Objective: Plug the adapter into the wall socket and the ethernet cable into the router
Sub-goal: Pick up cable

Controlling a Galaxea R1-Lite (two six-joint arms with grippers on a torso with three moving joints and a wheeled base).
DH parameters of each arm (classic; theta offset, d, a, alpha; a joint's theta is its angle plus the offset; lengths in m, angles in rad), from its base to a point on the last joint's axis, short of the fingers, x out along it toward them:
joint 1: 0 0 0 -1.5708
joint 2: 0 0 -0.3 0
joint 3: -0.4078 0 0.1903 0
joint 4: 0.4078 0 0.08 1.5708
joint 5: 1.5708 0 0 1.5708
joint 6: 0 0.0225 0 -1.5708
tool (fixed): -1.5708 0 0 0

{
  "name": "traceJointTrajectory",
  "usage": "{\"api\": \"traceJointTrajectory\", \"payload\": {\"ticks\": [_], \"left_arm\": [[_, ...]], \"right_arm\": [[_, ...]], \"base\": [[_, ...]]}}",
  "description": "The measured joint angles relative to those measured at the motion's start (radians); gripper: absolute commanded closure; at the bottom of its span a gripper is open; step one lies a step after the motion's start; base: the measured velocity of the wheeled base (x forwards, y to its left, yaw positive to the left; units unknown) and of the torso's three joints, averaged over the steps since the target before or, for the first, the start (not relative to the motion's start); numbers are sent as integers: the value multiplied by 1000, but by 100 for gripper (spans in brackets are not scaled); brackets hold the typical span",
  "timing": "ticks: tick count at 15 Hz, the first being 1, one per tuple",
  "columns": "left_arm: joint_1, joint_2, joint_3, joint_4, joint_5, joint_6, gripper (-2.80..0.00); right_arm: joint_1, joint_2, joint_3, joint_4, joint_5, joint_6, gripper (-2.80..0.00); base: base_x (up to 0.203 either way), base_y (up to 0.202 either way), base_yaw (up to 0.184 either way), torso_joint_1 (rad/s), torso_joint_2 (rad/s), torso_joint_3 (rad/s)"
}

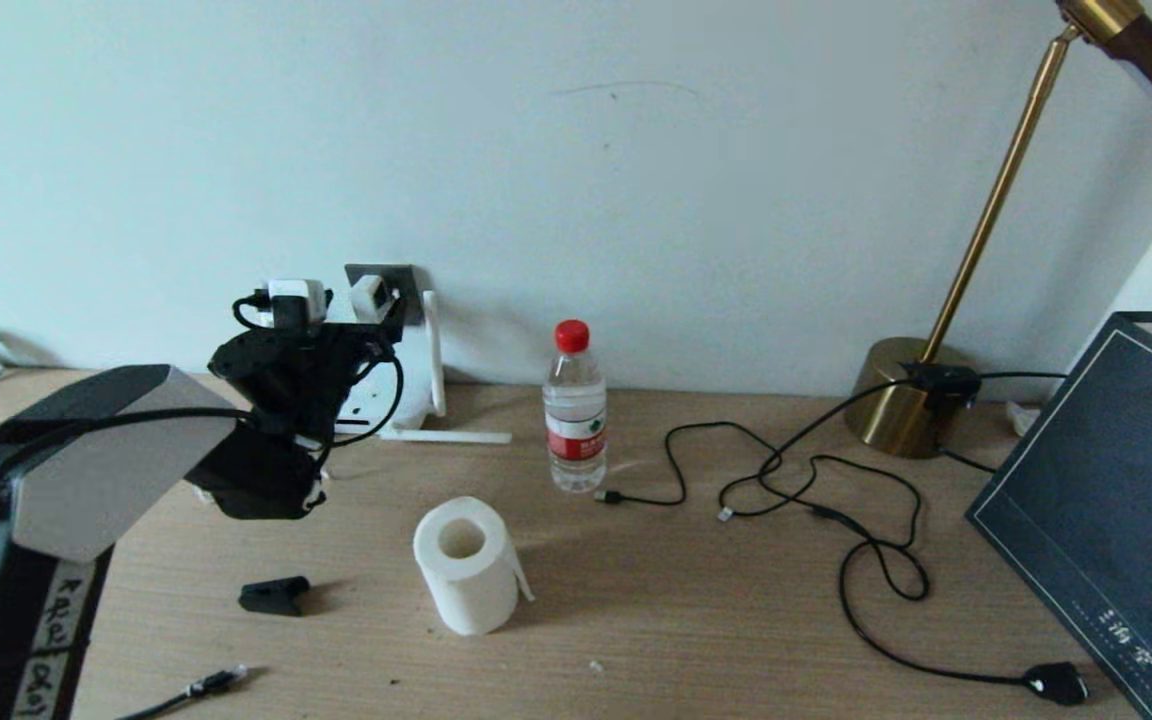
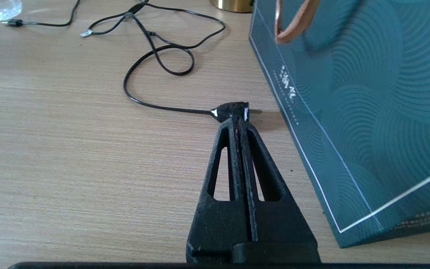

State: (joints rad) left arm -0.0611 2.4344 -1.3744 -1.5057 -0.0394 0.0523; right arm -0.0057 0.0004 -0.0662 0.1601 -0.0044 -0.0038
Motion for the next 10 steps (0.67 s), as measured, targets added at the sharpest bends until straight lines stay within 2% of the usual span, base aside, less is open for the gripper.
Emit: {"api": "traceJointTrajectory", "payload": {"ticks": [7, 10], "left_arm": [[1, -311, 291, -6, -46, -4, -280], [15, -535, 417, 105, -126, 0, -280]], "right_arm": [[0, 0, 0, 0, 0, 0, 0], [0, 0, 0, 0, 0, 0, 0]], "base": [[0, 0, 0, 0, 0, 0], [0, 0, 0, 0, 0, 0]]}}
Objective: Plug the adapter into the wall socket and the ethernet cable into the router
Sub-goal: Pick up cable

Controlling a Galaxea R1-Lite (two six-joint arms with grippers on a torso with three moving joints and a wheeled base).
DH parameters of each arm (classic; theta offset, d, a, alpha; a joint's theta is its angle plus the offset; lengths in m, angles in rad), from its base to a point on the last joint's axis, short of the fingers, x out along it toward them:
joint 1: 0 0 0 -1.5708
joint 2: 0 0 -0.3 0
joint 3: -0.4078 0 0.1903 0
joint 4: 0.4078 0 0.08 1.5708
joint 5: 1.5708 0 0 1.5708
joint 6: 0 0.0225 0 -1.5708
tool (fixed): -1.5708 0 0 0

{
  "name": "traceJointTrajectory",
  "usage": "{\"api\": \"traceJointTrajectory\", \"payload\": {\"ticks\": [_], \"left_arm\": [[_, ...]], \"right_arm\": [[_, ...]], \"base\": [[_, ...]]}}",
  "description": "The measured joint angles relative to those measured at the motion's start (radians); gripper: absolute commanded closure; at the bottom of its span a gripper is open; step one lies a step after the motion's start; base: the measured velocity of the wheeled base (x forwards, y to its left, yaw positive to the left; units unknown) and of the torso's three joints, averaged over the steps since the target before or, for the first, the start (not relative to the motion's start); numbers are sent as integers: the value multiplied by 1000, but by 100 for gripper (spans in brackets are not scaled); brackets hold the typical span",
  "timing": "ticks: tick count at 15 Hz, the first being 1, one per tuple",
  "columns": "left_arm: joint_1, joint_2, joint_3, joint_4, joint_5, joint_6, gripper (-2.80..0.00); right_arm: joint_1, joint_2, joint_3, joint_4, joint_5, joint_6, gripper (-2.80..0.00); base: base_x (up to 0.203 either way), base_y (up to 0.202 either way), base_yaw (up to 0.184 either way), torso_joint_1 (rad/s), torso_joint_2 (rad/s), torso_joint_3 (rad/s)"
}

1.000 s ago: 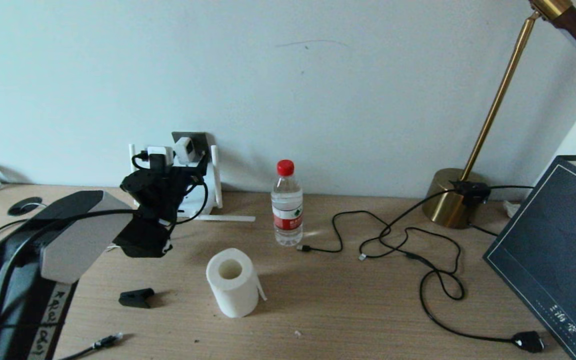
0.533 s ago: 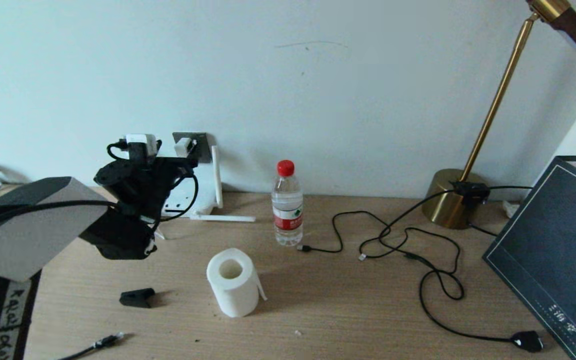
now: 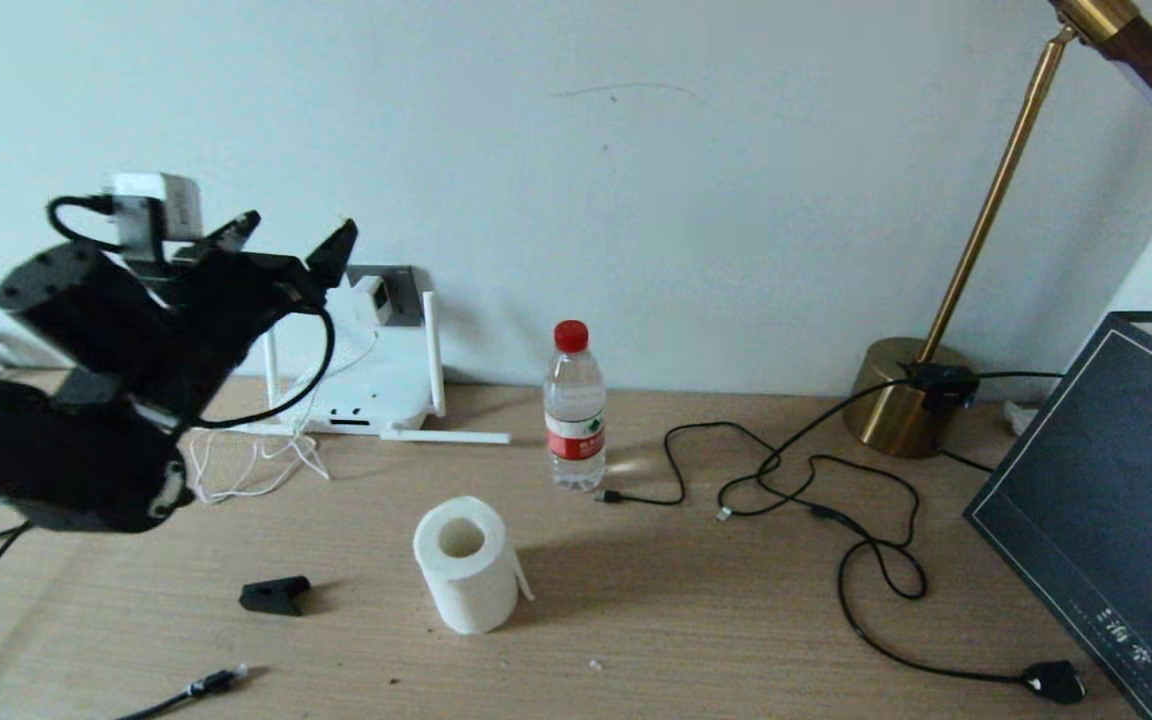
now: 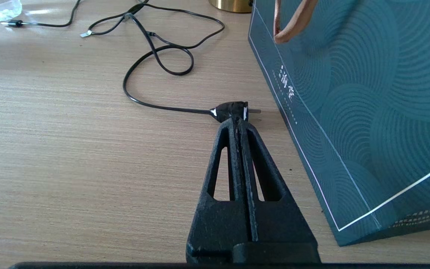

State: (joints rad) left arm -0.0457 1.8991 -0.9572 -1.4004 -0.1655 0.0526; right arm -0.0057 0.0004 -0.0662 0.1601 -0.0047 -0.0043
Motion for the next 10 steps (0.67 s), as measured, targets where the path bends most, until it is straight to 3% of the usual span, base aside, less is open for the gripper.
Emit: {"api": "traceJointTrajectory", "payload": {"ticks": [2, 4, 5, 8, 10], "left_arm": [[33, -186, 53, 177, -81, 35, -280], [97, -359, 86, 415, -185, 136, -280], [143, -438, 103, 549, -247, 225, -280], [238, -616, 152, 958, -430, 569, -280], [260, -694, 181, 1238, -466, 800, -280]], "right_arm": [[0, 0, 0, 0, 0, 0, 0], [0, 0, 0, 0, 0, 0, 0], [0, 0, 0, 0, 0, 0, 0], [0, 0, 0, 0, 0, 0, 0], [0, 0, 0, 0, 0, 0, 0]], "base": [[0, 0, 0, 0, 0, 0], [0, 0, 0, 0, 0, 0], [0, 0, 0, 0, 0, 0], [0, 0, 0, 0, 0, 0], [0, 0, 0, 0, 0, 0]]}}
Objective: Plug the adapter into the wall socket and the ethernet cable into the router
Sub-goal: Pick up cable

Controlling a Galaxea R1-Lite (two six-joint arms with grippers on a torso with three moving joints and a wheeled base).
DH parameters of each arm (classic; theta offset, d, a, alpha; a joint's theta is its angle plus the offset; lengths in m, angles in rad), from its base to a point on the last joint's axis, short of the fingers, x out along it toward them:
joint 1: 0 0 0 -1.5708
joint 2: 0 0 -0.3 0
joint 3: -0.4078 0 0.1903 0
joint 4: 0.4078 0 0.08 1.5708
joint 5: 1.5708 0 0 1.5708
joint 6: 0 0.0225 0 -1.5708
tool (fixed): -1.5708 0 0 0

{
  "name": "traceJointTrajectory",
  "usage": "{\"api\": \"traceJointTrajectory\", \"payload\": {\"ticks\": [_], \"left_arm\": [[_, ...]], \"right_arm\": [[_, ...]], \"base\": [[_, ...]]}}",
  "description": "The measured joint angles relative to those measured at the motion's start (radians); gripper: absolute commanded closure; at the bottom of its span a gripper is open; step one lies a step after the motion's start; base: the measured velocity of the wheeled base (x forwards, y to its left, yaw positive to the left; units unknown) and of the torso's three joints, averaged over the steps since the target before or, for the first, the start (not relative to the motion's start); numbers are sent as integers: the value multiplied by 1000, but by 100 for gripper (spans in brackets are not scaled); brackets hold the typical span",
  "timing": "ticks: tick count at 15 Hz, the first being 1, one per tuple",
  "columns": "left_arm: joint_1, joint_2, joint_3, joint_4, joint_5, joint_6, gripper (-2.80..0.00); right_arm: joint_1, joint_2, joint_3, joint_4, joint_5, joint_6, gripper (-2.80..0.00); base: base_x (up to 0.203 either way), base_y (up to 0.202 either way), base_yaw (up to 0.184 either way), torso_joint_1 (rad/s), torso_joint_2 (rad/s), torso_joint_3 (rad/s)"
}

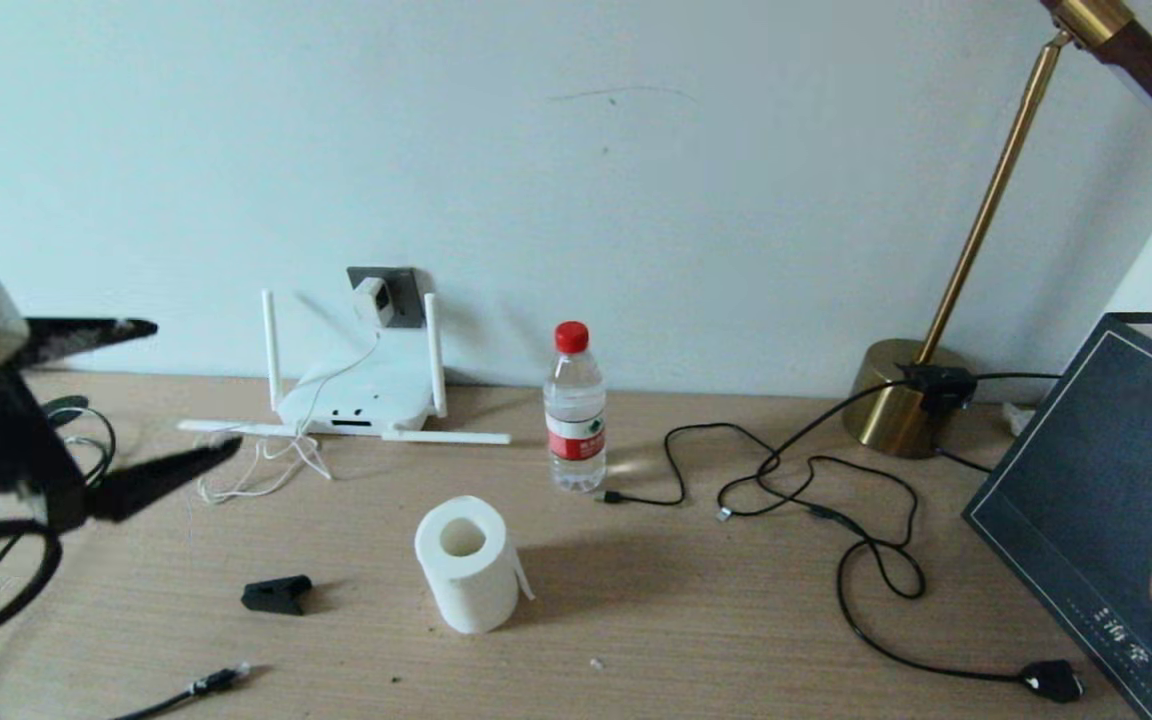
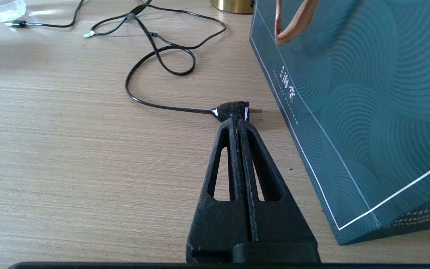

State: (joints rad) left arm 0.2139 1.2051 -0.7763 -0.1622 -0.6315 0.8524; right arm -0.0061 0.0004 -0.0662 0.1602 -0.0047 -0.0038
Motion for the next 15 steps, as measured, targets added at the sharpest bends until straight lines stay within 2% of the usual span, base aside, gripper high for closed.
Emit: {"api": "traceJointTrajectory", "payload": {"ticks": [4, 6, 8, 11, 15], "left_arm": [[17, -55, 53, 478, 3, 464, -280], [60, -51, 55, 645, 88, 617, -280], [99, -32, 48, 737, 182, 652, -280], [117, 32, 26, 775, 271, 661, -280], [124, 149, -32, 786, 324, 687, -280]], "right_arm": [[0, 0, 0, 0, 0, 0, 0], [0, 0, 0, 0, 0, 0, 0], [0, 0, 0, 0, 0, 0, 0], [0, 0, 0, 0, 0, 0, 0], [0, 0, 0, 0, 0, 0, 0]], "base": [[0, 0, 0, 0, 0, 0], [0, 0, 0, 0, 0, 0], [0, 0, 0, 0, 0, 0], [0, 0, 0, 0, 0, 0], [0, 0, 0, 0, 0, 0]]}}
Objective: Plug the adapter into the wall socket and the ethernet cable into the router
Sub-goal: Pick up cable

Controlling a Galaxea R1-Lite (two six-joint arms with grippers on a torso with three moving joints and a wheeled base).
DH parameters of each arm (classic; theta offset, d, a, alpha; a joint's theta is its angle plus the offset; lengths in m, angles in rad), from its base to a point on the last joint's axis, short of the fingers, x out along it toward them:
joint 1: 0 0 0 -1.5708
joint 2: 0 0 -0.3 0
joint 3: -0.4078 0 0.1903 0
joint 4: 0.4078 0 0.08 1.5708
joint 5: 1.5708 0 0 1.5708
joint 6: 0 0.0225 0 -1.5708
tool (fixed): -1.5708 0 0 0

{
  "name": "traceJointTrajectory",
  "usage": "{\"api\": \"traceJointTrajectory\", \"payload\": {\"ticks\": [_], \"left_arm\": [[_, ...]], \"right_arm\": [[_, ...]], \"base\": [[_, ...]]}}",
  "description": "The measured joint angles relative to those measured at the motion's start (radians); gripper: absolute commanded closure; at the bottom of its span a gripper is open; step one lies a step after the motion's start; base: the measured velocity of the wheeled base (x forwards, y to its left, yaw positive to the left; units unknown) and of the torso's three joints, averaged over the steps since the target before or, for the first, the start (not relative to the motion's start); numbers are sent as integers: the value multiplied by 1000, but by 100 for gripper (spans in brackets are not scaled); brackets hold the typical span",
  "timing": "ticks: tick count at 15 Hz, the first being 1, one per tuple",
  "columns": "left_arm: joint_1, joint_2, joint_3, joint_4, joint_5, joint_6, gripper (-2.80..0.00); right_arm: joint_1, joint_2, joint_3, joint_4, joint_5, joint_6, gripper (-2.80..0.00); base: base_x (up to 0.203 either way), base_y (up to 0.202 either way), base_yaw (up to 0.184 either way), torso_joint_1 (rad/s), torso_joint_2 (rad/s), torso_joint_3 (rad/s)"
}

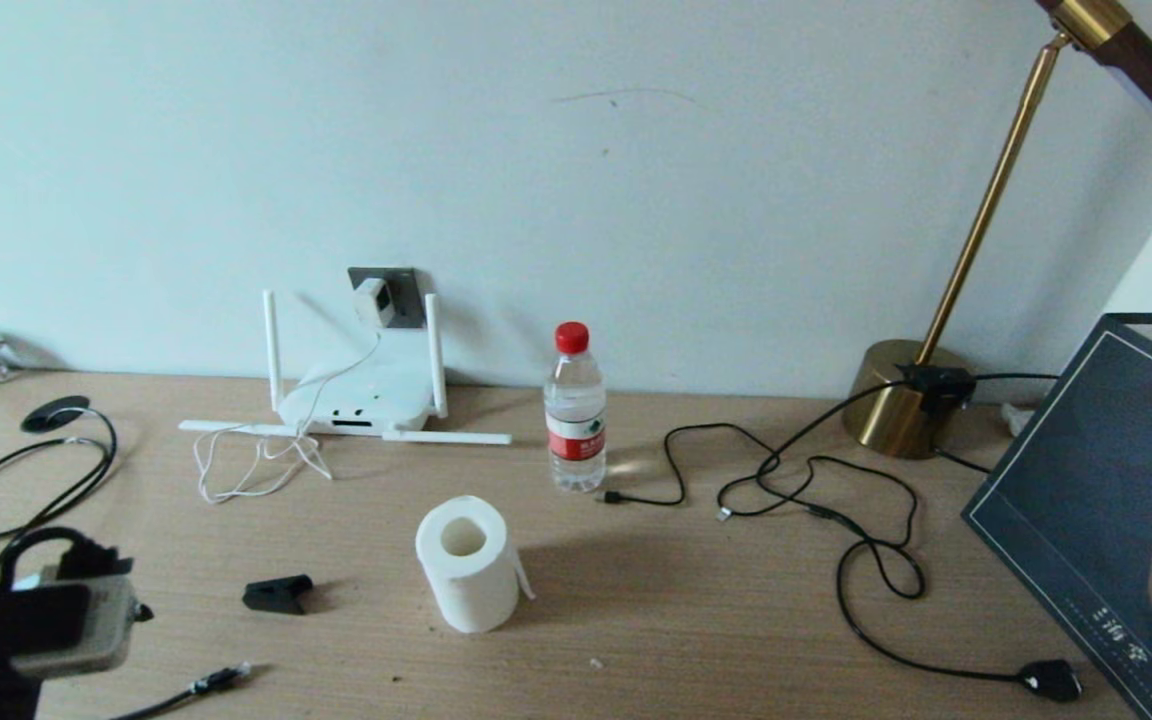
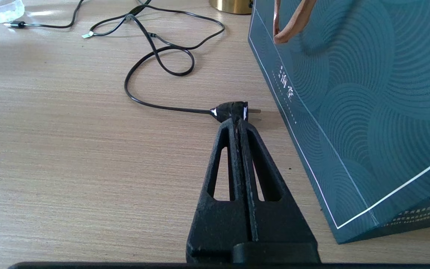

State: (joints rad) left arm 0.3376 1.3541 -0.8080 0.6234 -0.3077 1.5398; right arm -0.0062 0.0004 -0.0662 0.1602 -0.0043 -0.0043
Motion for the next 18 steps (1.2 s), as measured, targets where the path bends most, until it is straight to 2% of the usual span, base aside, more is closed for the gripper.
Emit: {"api": "traceJointTrajectory", "payload": {"ticks": [4, 7, 10, 15, 18], "left_arm": [[14, 106, -15, -26, 4, 7, -280], [16, 168, -6, -87, 4, 10, -280], [16, 223, 5, -130, 4, 35, -280], [16, 279, 35, -225, 23, 36, -280], [16, 303, 40, -231, 24, 33, -280]], "right_arm": [[0, 0, 0, 0, 0, 0, 0], [0, 0, 0, 0, 0, 0, 0], [0, 0, 0, 0, 0, 0, 0], [0, 0, 0, 0, -1, 1, 0], [0, 0, 0, 0, 0, 0, 0]], "base": [[0, 0, 0, 0, 0, 0], [0, 0, 0, 0, 0, 0], [0, 0, 0, 0, 0, 0], [0, 0, 0, 0, 0, 0], [0, 0, 0, 0, 0, 0]]}}
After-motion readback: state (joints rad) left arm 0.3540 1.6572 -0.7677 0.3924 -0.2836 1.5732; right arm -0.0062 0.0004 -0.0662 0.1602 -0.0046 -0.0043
